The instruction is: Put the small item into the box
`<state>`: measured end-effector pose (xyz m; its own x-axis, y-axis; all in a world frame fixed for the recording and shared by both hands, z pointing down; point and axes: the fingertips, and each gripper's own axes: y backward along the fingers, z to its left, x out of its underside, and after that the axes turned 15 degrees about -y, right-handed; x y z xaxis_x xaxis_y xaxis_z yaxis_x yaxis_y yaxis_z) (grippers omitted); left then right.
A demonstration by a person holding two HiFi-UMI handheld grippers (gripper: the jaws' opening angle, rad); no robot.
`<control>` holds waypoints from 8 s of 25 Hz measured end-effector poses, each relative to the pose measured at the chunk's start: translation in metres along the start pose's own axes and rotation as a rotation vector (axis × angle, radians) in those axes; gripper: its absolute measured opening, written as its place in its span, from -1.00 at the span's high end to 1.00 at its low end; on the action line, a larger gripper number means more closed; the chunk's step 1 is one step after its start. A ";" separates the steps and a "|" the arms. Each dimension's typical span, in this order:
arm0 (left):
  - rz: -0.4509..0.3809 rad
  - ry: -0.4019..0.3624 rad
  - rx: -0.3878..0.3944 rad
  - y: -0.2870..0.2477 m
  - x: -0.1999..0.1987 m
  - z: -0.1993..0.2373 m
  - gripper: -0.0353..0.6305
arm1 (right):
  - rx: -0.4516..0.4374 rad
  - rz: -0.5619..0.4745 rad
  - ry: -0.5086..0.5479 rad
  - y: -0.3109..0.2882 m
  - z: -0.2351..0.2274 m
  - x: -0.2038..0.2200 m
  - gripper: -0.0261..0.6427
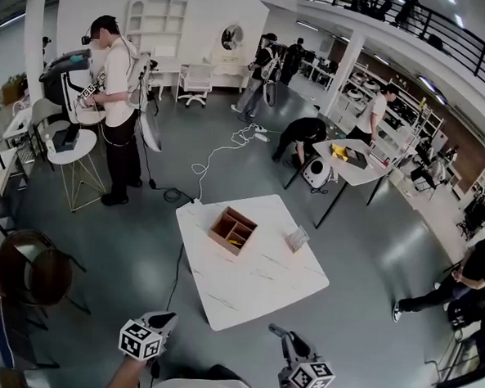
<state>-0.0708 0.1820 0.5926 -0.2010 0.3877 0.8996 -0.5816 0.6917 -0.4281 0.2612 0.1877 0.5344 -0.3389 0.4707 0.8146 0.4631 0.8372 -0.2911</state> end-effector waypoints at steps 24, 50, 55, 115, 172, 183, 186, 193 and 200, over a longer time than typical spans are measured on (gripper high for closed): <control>0.033 0.026 -0.029 -0.057 -0.021 0.045 0.85 | -0.045 0.053 -0.020 -0.093 -0.028 -0.029 0.67; 0.111 0.090 -0.155 -0.172 -0.073 0.095 0.85 | -0.206 0.198 -0.039 -0.259 -0.101 -0.092 0.67; 0.128 0.094 -0.168 -0.189 -0.077 0.097 0.85 | -0.218 0.205 -0.057 -0.278 -0.117 -0.097 0.67; 0.240 -0.016 0.292 -0.362 -0.057 0.283 0.85 | 0.180 0.321 -0.072 -0.490 -0.143 -0.031 0.67; 0.241 -0.083 0.365 -0.306 -0.028 0.280 0.85 | 0.306 0.247 -0.044 -0.454 -0.095 -0.003 0.79; 0.211 -0.114 0.338 -0.245 -0.033 0.235 0.85 | 0.223 0.178 -0.077 -0.366 -0.044 0.011 0.83; 0.215 -0.121 0.349 -0.224 -0.023 0.218 0.85 | 0.215 0.153 -0.091 -0.341 -0.030 0.017 0.83; 0.195 -0.174 0.367 -0.181 -0.015 0.194 0.85 | 0.210 0.109 -0.112 -0.291 -0.003 0.041 0.83; 0.162 -0.231 0.358 -0.140 -0.025 0.183 0.85 | 0.194 0.092 -0.128 -0.253 0.025 0.057 0.83</control>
<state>-0.1289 -0.0355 0.6460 -0.4592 0.2993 0.8364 -0.7555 0.3636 -0.5450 0.1046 0.0097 0.6423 -0.4092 0.5690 0.7133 0.3356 0.8208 -0.4622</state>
